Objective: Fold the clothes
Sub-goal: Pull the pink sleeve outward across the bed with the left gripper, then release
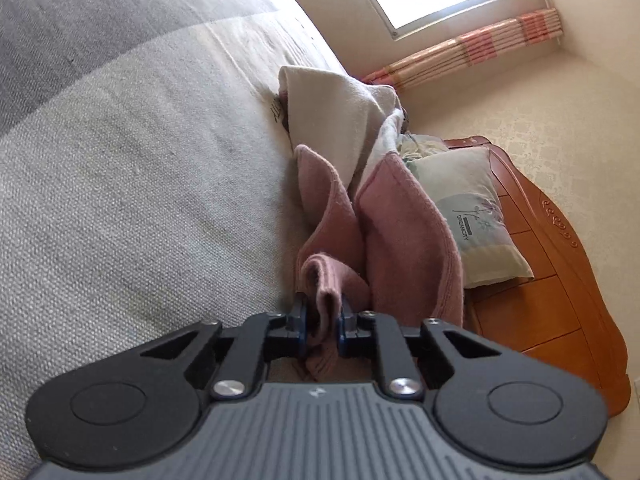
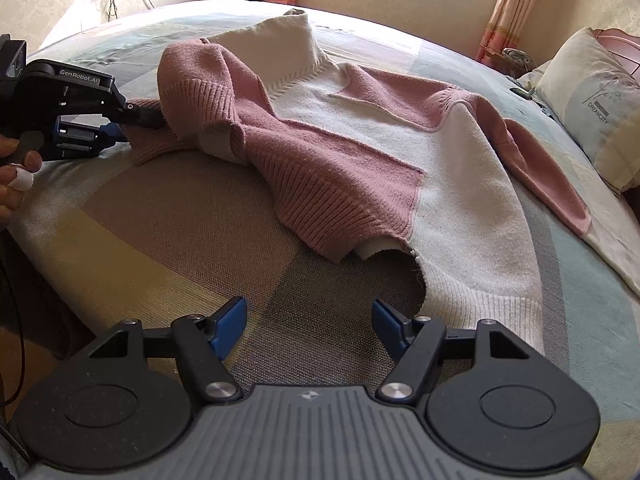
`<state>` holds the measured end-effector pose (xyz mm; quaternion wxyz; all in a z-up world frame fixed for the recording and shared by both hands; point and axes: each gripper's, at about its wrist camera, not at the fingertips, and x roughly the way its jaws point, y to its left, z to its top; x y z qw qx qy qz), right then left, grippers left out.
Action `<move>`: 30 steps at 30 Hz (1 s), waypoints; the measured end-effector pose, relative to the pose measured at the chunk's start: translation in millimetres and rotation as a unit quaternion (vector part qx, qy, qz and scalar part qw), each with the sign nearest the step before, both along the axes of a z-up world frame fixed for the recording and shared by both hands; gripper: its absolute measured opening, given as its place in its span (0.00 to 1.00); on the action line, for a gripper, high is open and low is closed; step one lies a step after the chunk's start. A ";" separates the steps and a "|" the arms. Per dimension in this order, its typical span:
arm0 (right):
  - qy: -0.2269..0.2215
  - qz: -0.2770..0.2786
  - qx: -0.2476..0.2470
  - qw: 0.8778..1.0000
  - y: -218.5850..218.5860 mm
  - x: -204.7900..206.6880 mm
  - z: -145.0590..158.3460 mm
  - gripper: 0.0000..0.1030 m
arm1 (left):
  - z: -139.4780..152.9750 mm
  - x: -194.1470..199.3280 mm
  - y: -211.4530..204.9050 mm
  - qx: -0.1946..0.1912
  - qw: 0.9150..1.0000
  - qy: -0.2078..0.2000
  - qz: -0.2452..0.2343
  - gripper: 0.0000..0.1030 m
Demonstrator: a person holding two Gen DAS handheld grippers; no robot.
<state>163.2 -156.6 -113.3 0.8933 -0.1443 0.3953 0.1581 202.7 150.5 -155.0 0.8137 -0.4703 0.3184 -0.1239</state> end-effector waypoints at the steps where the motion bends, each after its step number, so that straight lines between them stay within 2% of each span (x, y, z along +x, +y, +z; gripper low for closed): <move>1: -0.001 0.000 0.001 1.000 0.8 -0.2 0.1 0.72 | 0.2 -0.1 -0.6 -0.002 1.000 0.003 0.004 0.12; 5: -0.006 0.002 -0.003 1.000 2.7 -2.8 2.7 0.72 | 11.0 -2.9 1.4 0.009 1.000 0.007 0.011 0.07; 10: -0.014 -0.003 -0.005 1.000 -1.6 -3.2 9.6 0.72 | 55.0 -7.0 40.3 0.080 0.996 -0.034 0.036 0.06; 14: -0.022 -0.006 -0.006 1.000 -1.8 -1.8 14.1 0.72 | 90.9 -5.9 90.3 0.132 0.987 -0.048 0.074 0.06; 19: -0.029 0.002 -0.011 1.000 5.8 -0.4 18.5 0.72 | 116.5 0.3 142.5 0.197 0.973 -0.029 0.115 0.06; 28: -0.036 0.008 -0.028 0.999 14.5 4.1 23.4 0.72 | 125.8 18.1 211.8 0.239 0.955 0.011 0.173 0.06; 30: -0.036 0.007 -0.032 0.999 15.3 5.5 23.6 0.72 | 131.5 21.7 225.6 0.255 0.947 0.015 0.196 0.03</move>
